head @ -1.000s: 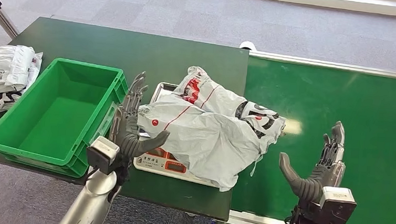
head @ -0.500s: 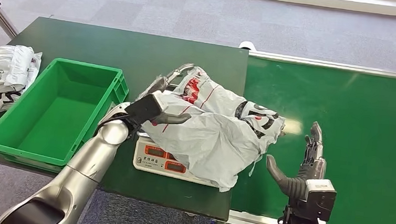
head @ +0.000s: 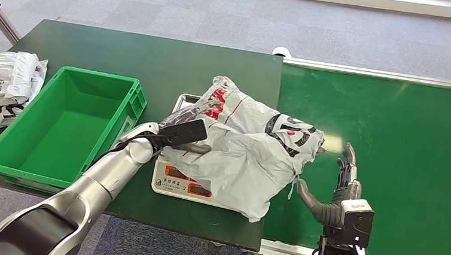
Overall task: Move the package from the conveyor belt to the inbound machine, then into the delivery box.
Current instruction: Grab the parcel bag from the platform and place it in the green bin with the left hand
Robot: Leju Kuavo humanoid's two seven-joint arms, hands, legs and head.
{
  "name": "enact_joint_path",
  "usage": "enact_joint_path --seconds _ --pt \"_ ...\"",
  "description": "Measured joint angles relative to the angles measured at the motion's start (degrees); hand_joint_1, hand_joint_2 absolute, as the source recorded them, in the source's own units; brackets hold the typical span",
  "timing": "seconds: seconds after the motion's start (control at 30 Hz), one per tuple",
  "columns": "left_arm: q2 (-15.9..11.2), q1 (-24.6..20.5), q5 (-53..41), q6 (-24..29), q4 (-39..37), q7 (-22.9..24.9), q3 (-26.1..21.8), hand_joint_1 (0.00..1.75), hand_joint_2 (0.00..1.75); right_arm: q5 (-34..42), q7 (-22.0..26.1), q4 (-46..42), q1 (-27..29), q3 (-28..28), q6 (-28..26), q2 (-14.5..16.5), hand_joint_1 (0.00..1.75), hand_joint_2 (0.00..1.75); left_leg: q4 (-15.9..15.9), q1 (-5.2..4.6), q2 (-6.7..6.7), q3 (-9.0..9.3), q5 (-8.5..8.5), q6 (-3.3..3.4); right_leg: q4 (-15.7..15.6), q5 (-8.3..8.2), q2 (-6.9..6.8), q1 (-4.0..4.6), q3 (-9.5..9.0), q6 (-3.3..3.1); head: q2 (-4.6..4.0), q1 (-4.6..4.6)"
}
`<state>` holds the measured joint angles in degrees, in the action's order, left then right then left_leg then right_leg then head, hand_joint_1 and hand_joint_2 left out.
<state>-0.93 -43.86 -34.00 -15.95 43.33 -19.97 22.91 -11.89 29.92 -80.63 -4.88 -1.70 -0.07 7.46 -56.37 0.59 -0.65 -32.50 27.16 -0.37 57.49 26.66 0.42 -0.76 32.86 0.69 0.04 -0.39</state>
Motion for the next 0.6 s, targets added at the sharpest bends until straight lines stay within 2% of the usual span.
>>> enact_joint_path --seconds 0.4,0.43,0.47,0.53,0.57,0.6 --pt "-0.62 0.02 -0.59 0.32 -2.47 0.19 1.33 0.0 1.75 0.11 -0.05 0.83 0.2 -0.61 0.0 -0.39 0.0 1.75 0.0 0.0 0.0 0.0 0.0 0.0 0.0 0.0 0.0 0.0 -0.01 0.0 0.0 0.01" --pt "-0.66 0.02 -0.69 0.32 -2.54 0.32 1.41 0.24 1.75 0.22 -0.1 0.85 0.2 -0.61 0.0 -0.4 0.0 1.75 0.0 0.0 0.0 0.0 0.0 0.0 0.0 0.0 0.0 0.0 -0.01 0.0 0.0 0.0" --pt "-0.71 0.02 -0.93 0.32 -2.6 0.46 1.49 0.59 1.75 0.37 -0.2 0.86 0.2 -0.62 -0.01 -0.41 0.0 1.75 0.0 0.0 0.0 0.0 0.0 0.0 0.0 0.0 0.0 0.0 -0.01 0.0 0.0 0.0" --pt "-0.79 0.02 -1.72 0.49 -2.67 0.54 1.69 1.43 1.75 0.67 -0.41 0.93 0.19 -0.62 -0.07 -0.44 0.0 1.75 0.0 0.0 0.0 0.0 0.0 0.0 0.0 0.0 0.0 0.0 -0.01 0.0 0.0 0.0" --pt "-0.82 0.04 -2.16 0.77 -2.67 0.37 1.8 1.62 1.75 0.76 -0.5 0.97 0.18 -0.64 -0.13 -0.46 0.0 1.75 0.0 0.0 0.0 0.0 0.0 0.0 0.0 0.0 0.0 0.0 -0.01 0.0 0.0 0.0" --pt "-0.84 0.08 -2.47 1.26 -2.65 0.03 1.89 1.71 1.75 0.84 -0.57 0.99 0.18 -0.68 -0.19 -0.48 0.0 1.75 0.0 0.0 0.0 0.0 0.0 0.0 0.0 0.0 0.0 0.0 -0.01 0.0 0.0 0.0"
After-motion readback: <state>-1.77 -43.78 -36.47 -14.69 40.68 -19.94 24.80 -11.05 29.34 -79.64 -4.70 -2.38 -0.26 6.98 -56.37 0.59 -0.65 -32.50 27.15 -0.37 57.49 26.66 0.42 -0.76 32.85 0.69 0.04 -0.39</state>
